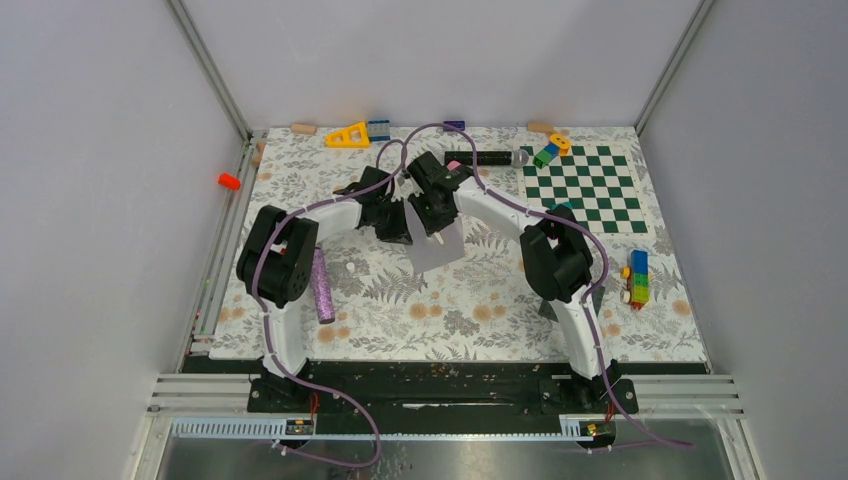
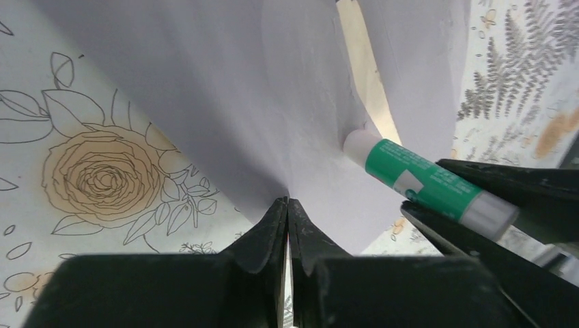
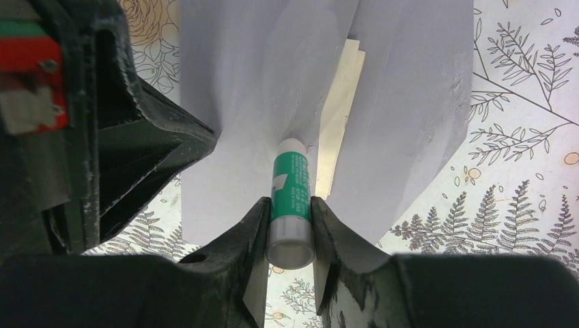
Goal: Place the letter into the envelope and seal it
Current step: Paint the envelope at the center of the board.
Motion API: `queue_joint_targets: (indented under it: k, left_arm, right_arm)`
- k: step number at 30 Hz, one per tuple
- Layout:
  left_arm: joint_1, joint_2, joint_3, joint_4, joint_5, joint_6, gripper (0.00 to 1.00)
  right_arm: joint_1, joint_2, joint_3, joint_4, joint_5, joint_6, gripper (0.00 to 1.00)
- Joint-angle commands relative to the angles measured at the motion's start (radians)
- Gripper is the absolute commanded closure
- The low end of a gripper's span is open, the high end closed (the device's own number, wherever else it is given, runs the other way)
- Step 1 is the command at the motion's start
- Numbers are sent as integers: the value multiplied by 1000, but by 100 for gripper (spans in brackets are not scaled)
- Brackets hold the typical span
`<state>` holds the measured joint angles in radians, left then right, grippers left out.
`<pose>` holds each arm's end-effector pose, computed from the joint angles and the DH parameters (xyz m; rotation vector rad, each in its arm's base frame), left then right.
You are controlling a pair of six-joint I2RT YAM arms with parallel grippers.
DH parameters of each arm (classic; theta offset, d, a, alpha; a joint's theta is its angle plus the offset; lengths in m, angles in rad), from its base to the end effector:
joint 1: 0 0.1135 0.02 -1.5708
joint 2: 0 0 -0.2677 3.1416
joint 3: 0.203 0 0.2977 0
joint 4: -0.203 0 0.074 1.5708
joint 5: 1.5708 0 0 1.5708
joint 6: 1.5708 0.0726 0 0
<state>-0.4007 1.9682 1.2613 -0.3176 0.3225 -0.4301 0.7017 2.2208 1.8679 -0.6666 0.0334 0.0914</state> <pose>0.4132 -0.2000 0.0945 0.0829 2.6854 -0.7029 0.4240 0.3552 0.1573 -0.7723 2.4929 0.2449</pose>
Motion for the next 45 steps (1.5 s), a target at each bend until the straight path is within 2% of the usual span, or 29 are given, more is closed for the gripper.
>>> queue_joint_targets:
  k: [1,6,12,13,17,22,32,34,39,40,45]
  left_arm:
    - [19,-28,-6,105,177,-72,95]
    - [19,30,0,136,181,-123,90]
    - [22,55,-2,91,11,-132,86]
    - [21,59,2,77,-24,-133,87]
    - [16,79,22,36,-83,-129,100]
    - [-3,84,42,-3,-132,-118,100]
    - [-17,96,71,-47,-142,-108,100]
    - [-17,104,87,-67,-134,-97,92]
    - [-17,64,89,-95,-165,-69,60]
    - [-15,50,85,-95,-171,-66,57]
    - [-15,42,89,-120,-199,-59,53]
  right_arm:
    - [12,-4,7,28,-6,12,100]
    - [12,-6,4,26,-10,16,100]
    - [10,-10,0,26,-25,28,100]
    - [10,-10,-1,27,-27,29,100]
    - [8,-20,-3,27,-30,34,100]
    - [-3,-37,-3,37,-121,75,100]
    - [-9,69,152,-57,-68,53,100]
    - [-9,72,146,-57,-73,54,100]
    - [-11,68,138,-56,-69,58,100]
    - [-10,67,136,-56,-68,60,100]
    - [-10,64,127,-56,-64,60,100]
